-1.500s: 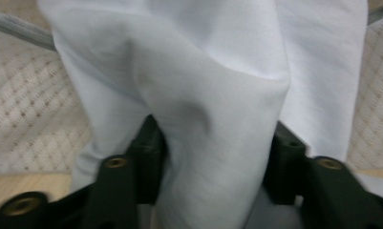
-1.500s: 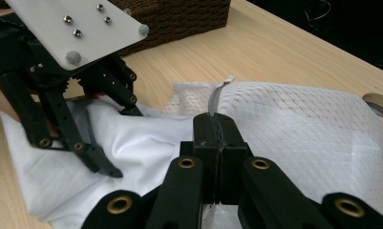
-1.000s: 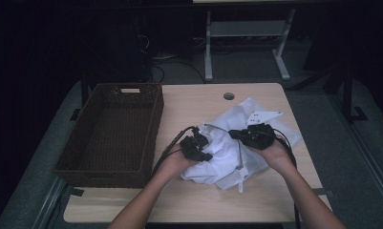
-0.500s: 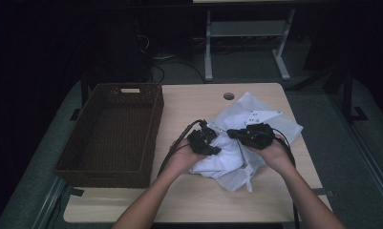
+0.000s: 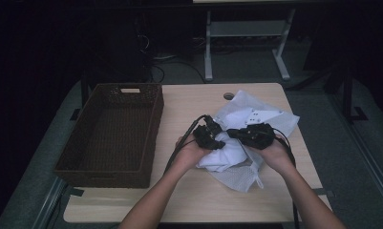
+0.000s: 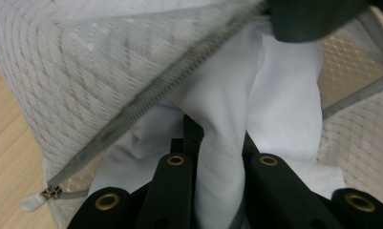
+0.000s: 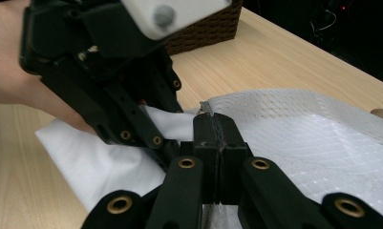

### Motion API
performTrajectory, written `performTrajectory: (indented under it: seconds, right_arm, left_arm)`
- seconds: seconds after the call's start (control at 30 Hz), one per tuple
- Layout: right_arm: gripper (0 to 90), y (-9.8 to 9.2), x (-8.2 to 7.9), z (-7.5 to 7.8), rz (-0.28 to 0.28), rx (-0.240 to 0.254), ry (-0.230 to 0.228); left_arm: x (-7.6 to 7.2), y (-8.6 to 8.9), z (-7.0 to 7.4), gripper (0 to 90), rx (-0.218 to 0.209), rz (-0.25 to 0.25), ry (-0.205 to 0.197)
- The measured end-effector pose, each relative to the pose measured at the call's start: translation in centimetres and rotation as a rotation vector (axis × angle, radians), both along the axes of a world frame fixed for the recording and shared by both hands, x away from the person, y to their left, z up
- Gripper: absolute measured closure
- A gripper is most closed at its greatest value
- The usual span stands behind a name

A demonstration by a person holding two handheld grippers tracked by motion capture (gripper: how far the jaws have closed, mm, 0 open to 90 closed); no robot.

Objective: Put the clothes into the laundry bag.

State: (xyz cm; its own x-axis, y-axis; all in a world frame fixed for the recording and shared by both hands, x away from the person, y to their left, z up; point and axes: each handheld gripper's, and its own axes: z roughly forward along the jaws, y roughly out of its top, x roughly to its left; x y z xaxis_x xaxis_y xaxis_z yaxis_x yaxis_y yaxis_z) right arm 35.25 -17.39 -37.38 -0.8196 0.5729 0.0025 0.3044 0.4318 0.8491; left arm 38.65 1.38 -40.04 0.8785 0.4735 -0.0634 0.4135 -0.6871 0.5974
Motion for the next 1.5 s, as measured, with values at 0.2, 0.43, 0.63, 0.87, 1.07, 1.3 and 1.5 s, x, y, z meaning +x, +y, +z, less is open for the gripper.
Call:
performTrajectory:
  seconds: [0.2,0.43,0.63,0.87,1.07,1.3,1.5]
  right_arm:
    - [88.7,-0.3,0.1,-0.1,-0.008,-0.004,-0.003]
    - [88.7,-0.7,0.3,-0.2,-0.025,-0.002,0.001]
    - [88.7,-0.8,0.4,-0.3,-0.034,-0.003,0.006]
    - [88.6,-0.9,0.5,-0.4,-0.038,-0.009,0.007]
    - [88.6,-1.0,0.5,-0.6,-0.041,-0.014,0.011]
    - [88.1,-1.2,0.5,-0.8,-0.044,-0.015,0.013]
    - [88.4,-1.2,0.5,-0.8,-0.044,-0.021,0.01]
  left_arm:
    - [0.3,-0.2,-0.9,66.4,0.036,0.007,-0.019]
    - [-0.5,1.0,-0.7,39.8,0.015,-0.003,-0.005]
    - [-1.8,2.9,0.3,23.9,-0.003,0.007,-0.006]
    - [-3.2,5.3,0.6,16.6,-0.024,0.02,-0.008]
    - [-4.2,6.7,-0.5,14.2,0.008,0.019,0.023]
    - [-5.0,7.8,-2.5,14.0,0.05,0.015,0.076]
    - [-4.9,8.3,-3.2,21.1,0.076,0.016,0.084]
